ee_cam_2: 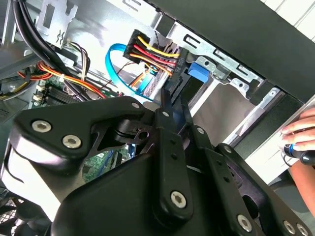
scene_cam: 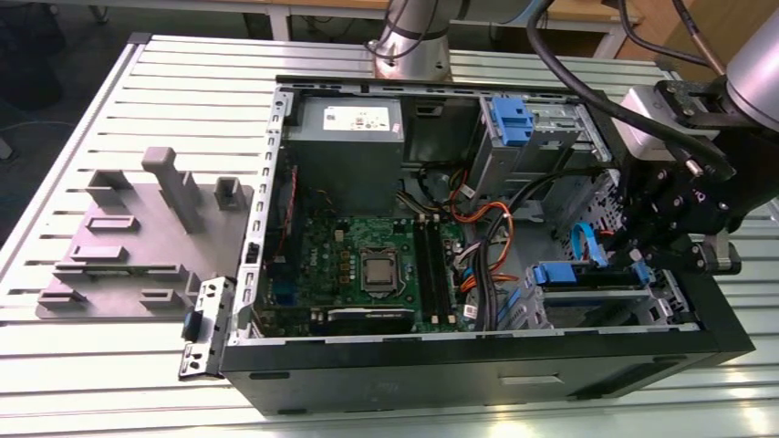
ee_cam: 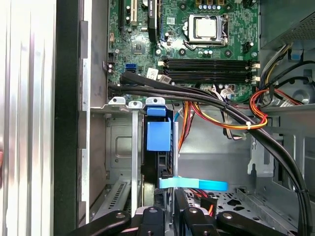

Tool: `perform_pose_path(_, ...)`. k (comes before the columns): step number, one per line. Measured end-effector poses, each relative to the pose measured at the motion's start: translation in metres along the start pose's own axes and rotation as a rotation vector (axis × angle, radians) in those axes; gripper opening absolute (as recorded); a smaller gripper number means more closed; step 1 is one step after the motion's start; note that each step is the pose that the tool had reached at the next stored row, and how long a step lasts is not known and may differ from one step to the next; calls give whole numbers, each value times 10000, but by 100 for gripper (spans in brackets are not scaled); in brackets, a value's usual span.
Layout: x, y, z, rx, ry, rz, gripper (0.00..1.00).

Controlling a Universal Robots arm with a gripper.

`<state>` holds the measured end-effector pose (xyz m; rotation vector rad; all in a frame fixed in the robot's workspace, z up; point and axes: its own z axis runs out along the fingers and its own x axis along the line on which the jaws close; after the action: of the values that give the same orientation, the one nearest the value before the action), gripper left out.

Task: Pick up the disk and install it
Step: 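Insert the second disk wire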

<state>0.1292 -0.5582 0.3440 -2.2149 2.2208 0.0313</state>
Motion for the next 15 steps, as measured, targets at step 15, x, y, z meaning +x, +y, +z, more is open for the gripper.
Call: perform_pose_path(15,-62,-95,-32,-18,4,0,23)
